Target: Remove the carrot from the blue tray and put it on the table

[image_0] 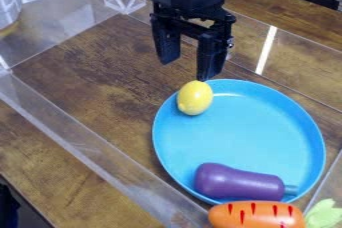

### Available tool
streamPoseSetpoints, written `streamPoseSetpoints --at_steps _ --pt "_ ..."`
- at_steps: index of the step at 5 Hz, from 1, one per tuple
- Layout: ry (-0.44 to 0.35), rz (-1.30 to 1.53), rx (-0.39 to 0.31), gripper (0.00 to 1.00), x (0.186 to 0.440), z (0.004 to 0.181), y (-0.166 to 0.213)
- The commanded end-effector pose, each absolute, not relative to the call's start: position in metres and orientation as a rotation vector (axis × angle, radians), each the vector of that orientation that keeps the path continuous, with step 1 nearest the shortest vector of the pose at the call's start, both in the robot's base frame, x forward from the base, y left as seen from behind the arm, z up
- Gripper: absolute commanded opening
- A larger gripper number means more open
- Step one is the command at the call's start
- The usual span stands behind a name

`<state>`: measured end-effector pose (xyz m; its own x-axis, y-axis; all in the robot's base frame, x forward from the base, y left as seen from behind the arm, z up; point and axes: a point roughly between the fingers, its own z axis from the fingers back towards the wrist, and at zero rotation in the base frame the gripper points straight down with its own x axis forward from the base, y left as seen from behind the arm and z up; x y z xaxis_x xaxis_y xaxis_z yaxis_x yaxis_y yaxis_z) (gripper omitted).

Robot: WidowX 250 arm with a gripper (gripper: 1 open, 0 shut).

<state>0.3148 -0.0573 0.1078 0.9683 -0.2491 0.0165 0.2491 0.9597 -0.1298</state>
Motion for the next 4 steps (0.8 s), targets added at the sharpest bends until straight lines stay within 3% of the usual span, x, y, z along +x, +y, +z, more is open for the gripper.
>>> streamPoseSetpoints --at_steps 1,2,4 --pt "-0.047 -0.294 -0.134 1.00 0.314 0.130 -0.053" --pt "-0.039 -0.332 -0.136 1.00 0.312 0.135 -0.052" --pt "-0.041 -0.281 -0.129 1.00 0.309 0.123 -0.050"
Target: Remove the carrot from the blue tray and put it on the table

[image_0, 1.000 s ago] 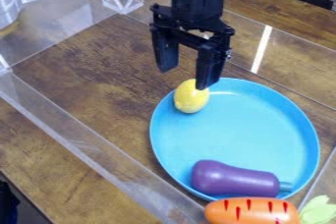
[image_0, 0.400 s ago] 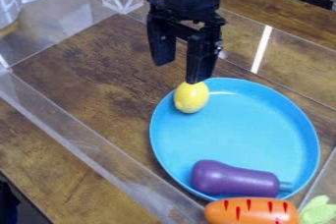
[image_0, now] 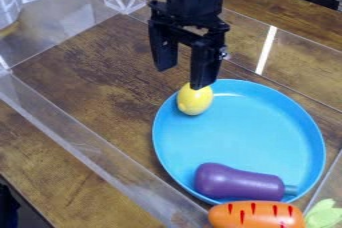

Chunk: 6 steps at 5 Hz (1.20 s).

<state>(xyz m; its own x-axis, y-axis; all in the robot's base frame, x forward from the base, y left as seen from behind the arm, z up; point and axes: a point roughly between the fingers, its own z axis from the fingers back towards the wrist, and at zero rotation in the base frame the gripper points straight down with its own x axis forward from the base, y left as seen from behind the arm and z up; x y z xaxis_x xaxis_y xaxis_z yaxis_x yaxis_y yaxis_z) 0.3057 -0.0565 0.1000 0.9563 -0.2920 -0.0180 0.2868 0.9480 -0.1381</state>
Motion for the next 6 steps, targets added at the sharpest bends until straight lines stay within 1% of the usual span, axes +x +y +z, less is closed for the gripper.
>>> streamPoseSetpoints --at_steps 1,2,5,6 --pt "-0.041 -0.307 -0.124 1.00 0.310 0.111 -0.051" --pt "-0.040 -0.334 -0.121 1.00 0.311 0.100 -0.052" --pt "-0.030 -0.439 -0.089 1.00 0.304 0.063 -0.074" --pt "-0.036 -0.447 -0.075 1.00 0.305 0.049 -0.068"
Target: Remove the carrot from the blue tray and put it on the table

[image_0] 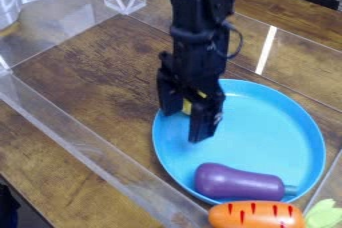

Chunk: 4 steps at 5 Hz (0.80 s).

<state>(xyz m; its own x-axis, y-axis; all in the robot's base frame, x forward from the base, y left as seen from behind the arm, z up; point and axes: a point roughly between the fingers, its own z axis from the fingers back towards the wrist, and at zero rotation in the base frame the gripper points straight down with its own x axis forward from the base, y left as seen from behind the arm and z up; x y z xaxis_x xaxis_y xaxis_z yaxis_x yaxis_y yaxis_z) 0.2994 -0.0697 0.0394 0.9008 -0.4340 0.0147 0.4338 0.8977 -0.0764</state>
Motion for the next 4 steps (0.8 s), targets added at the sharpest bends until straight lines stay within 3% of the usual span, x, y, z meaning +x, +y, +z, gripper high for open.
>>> streamPoseSetpoints --at_steps 1,2,3,4 --pt "-0.069 -0.410 -0.050 1.00 0.315 0.060 -0.050" --pt "-0.101 -0.380 -0.025 1.00 0.322 0.075 -0.034" --pt "-0.105 -0.389 -0.024 0.00 0.321 0.074 -0.033" --pt "-0.105 -0.405 -0.020 0.00 0.322 0.072 -0.032"
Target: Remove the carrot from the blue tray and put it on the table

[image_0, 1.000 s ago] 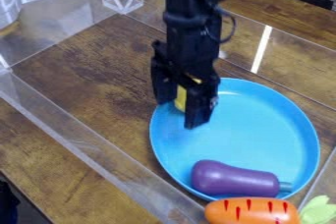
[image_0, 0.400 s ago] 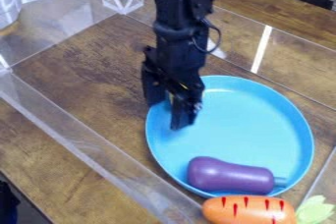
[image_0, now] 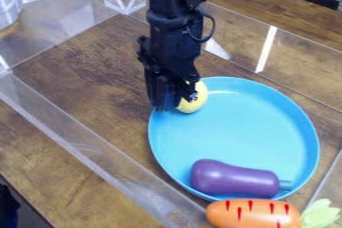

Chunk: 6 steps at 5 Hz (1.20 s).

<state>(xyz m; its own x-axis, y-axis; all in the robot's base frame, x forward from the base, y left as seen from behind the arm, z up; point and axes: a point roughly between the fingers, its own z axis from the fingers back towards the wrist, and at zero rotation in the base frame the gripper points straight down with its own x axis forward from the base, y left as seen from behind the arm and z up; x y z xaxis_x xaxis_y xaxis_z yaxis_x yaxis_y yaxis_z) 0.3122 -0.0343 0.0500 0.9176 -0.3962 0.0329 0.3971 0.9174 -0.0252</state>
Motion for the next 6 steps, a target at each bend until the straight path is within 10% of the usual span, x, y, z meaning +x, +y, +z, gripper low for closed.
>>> streamPoseSetpoints --at_steps 1,3,4,5,6 --pt "-0.099 -0.417 -0.017 1.00 0.332 0.077 -0.037" --pt "-0.088 -0.468 -0.015 1.00 0.344 0.062 -0.043" --pt "-0.086 -0.504 -0.013 0.00 0.345 0.051 -0.036" --pt "-0.087 -0.520 -0.012 0.00 0.344 0.049 -0.038" --pt "-0.075 -0.536 -0.014 1.00 0.346 0.041 -0.040"
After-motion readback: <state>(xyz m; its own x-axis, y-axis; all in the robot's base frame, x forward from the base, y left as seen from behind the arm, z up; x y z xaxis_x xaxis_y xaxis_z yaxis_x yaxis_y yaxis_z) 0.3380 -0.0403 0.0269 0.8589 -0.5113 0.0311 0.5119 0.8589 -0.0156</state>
